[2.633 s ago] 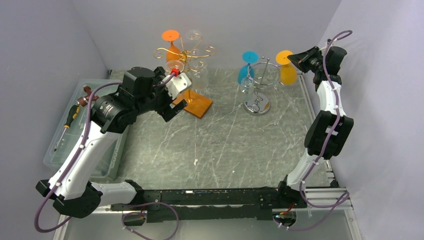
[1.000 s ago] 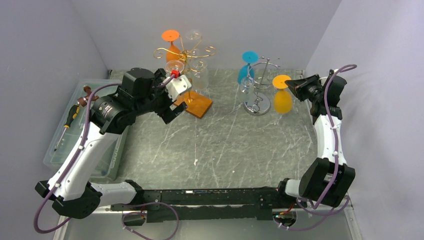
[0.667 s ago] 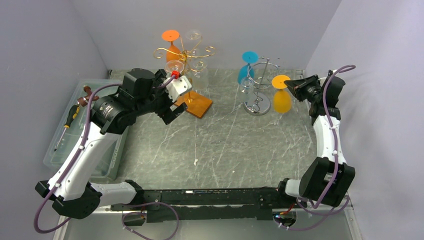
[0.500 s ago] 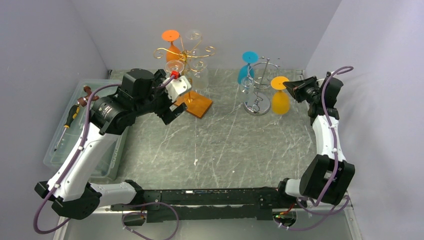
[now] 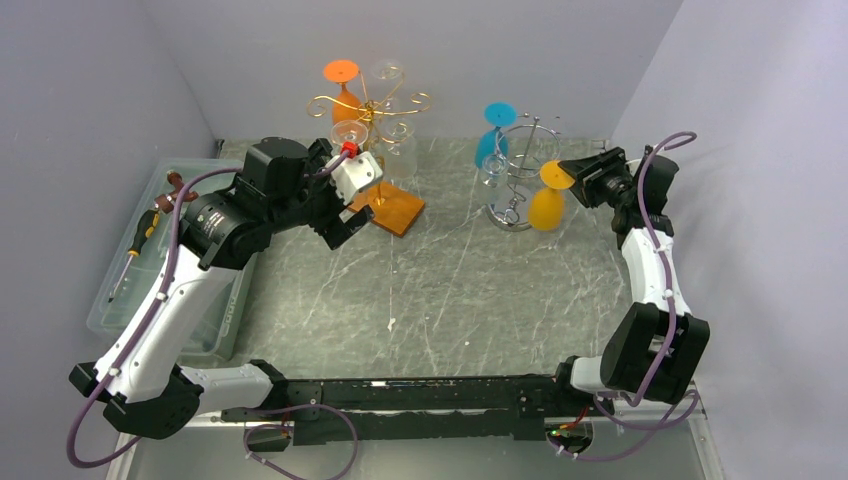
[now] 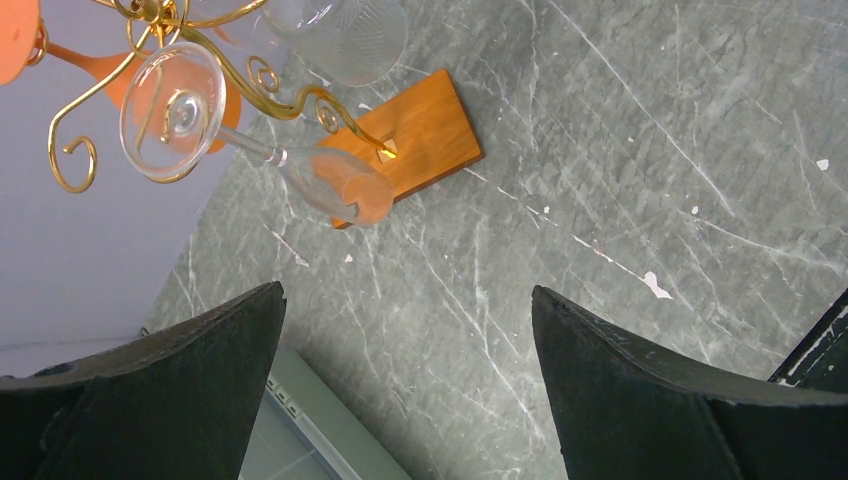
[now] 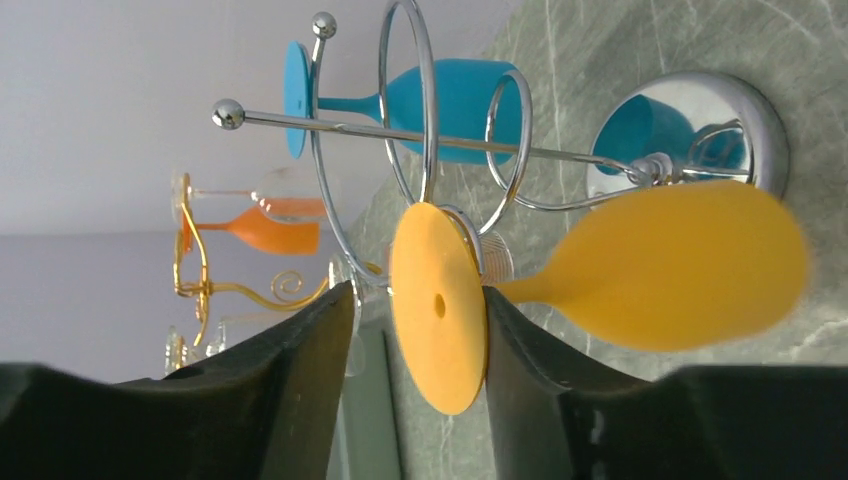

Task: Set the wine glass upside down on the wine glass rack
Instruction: Turn the wine glass upside down at the wine rack, then reset both arms

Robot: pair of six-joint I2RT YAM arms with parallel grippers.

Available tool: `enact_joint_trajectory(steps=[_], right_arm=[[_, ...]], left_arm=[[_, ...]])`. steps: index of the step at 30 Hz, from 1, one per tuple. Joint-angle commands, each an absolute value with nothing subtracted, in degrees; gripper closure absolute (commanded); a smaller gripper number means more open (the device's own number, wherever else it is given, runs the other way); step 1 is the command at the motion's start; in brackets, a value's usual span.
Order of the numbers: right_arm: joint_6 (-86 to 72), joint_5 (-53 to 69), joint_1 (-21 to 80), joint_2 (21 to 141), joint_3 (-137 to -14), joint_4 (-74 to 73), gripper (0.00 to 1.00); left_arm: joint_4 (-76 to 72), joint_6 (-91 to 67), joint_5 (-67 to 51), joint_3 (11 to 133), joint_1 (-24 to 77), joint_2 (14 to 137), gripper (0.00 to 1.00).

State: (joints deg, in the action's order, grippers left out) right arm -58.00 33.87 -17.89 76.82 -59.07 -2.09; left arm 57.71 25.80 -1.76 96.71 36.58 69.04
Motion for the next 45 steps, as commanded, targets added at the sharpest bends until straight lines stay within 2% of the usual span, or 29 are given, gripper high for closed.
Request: enact_joint_trajectory(steps=[1, 3, 12, 15, 17, 18, 19, 20, 24, 30, 33, 38, 40, 45], right_arm=[[-53.8, 33.1, -17.5, 75.6, -63.5, -5.7, 0.43], [-52.2, 32.9, -17.6, 75.6, -64.4, -7.6, 0.37], [-47.8, 31.5, -17.5, 75.1, -67.0, -13.2, 0.34], [-45.5, 30.0, -17.5, 74.4, -67.5, -16.0, 0.3], [-43.7, 28.8, -17.6, 73.3, -67.3, -17.8, 0.24], [-42.5, 28.0, -17.6, 72.6, -67.3, -19.2, 0.17], [-41.2, 27.1, -17.6, 71.4, -67.3, -20.5, 0.02], [-40.1, 26.1, -17.6, 70.3, -67.2, -21.7, 0.0], [-35.7, 21.7, -17.6, 65.5, -64.8, -24.8, 0.0], [-33.7, 12.0, -17.7, 56.5, -54.7, -23.7, 0.0], [-32.7, 8.3, -17.8, 54.4, -50.7, -21.6, 0.0], [-32.2, -6.9, -17.4, 50.4, -41.5, -13.5, 0.0], [-29.9, -11.5, -16.5, 51.2, -38.6, -11.2, 0.0], [-28.0, -13.6, -16.1, 56.5, -36.6, -7.4, 0.0]], left_arm=[[55.7, 25.5, -3.5, 96.8, 36.8, 67.9, 0.01], [55.8, 25.5, -3.6, 96.8, 36.8, 68.0, 0.01], [55.9, 25.3, -3.9, 97.3, 36.8, 68.2, 0.01], [56.0, 24.3, -3.9, 97.2, 36.8, 68.3, 0.01], [56.2, 23.4, -3.7, 96.6, 36.8, 68.6, 0.01], [56.1, 22.9, -3.8, 96.1, 36.8, 68.6, 0.01], [55.9, 22.6, -3.5, 95.2, 36.8, 68.4, 0.01], [55.5, 22.2, -3.1, 94.3, 36.8, 68.2, 0.01], [54.0, 20.8, -2.7, 87.9, 36.4, 66.1, 0.01], [48.3, 17.7, -1.1, 74.6, 33.7, 60.3, 0.01], [46.3, 16.2, -2.9, 71.4, 27.8, 59.7, 0.01], [45.0, 14.0, -13.1, 69.4, 12.1, 62.2, 0.01], [42.6, 13.2, -13.9, 65.9, 9.0, 61.8, 0.01], [37.1, 10.7, -10.6, 57.9, 6.7, 61.1, 0.01]])
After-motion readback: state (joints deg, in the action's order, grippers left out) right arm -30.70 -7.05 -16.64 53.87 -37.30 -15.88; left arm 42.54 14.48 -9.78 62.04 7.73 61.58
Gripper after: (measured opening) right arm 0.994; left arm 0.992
